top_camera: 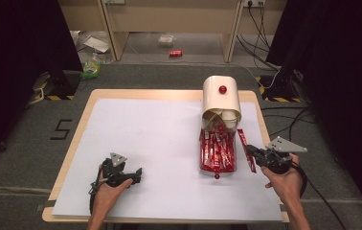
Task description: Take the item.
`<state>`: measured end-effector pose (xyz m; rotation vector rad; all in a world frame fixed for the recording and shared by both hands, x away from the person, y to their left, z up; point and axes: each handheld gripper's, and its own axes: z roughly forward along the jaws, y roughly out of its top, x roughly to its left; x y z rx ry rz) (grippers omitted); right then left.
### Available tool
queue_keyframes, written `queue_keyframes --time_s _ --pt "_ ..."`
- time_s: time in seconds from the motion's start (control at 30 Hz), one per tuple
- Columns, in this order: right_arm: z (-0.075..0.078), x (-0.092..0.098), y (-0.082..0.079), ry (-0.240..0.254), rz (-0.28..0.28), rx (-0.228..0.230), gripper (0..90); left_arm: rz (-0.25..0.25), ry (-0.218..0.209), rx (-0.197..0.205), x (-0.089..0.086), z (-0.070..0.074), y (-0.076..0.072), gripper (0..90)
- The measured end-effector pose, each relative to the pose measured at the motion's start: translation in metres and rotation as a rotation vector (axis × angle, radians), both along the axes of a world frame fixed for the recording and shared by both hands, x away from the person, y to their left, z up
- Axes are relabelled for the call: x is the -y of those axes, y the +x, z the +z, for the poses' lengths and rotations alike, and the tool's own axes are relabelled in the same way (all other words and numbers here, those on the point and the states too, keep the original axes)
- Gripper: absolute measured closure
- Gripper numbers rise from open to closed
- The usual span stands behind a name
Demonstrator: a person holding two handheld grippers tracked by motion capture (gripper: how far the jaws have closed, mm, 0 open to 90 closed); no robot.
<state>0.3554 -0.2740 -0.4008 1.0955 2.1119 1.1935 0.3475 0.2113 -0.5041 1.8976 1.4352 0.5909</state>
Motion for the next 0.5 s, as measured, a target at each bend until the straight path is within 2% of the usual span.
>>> queue_keyframes --time_s 0.5 --pt "-0.029 0.029 0.017 -0.035 -0.105 -0.057 88.2 0.0 0.0 0.0 0.0 0.0 0.0 7.2"
